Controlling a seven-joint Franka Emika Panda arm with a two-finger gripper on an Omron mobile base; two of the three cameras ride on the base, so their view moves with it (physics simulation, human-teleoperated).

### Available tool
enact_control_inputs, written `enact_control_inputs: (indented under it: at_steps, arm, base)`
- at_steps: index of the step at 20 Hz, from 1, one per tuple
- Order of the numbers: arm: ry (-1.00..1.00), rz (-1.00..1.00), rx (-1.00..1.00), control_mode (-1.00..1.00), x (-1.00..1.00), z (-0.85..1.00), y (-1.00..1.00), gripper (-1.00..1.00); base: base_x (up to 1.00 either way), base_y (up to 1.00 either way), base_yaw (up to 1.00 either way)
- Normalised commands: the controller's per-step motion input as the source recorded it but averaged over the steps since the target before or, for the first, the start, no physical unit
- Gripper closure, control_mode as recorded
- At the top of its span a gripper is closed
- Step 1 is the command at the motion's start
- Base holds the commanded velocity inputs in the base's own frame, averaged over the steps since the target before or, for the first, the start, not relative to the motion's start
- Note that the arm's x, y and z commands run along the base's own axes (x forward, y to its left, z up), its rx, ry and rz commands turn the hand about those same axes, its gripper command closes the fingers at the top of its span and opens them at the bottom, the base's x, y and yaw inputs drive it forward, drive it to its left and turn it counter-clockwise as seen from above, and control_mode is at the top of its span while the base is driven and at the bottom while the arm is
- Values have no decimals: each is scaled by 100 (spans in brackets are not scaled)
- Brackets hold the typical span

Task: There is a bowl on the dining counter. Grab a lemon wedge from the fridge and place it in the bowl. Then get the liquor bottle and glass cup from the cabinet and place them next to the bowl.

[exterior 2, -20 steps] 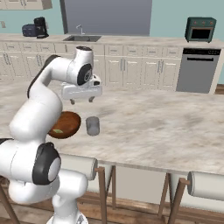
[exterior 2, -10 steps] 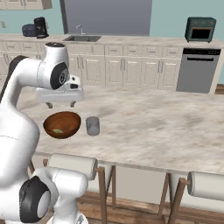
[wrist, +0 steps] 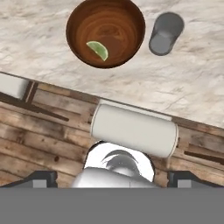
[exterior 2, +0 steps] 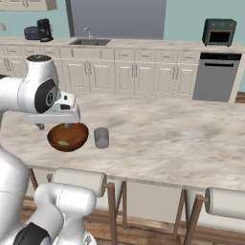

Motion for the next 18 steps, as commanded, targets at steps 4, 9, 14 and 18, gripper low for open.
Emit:
enact_control_inputs:
  at_steps: [4, 9, 14, 18]
  arm:
    - [-2, 0, 0, -100, -56, 0, 0, -100]
    - [-3, 0, 0, 100, -20, 0, 1, -100]
    - [0, 0, 0, 100, 0, 0, 0, -100]
    - [0, 0, 0, 100, 0, 0, 0, -100]
  base:
    - [0, 0, 0]
    - [-80, 21, 0]
    - [-100, 91, 2]
    - [-100, 100, 10]
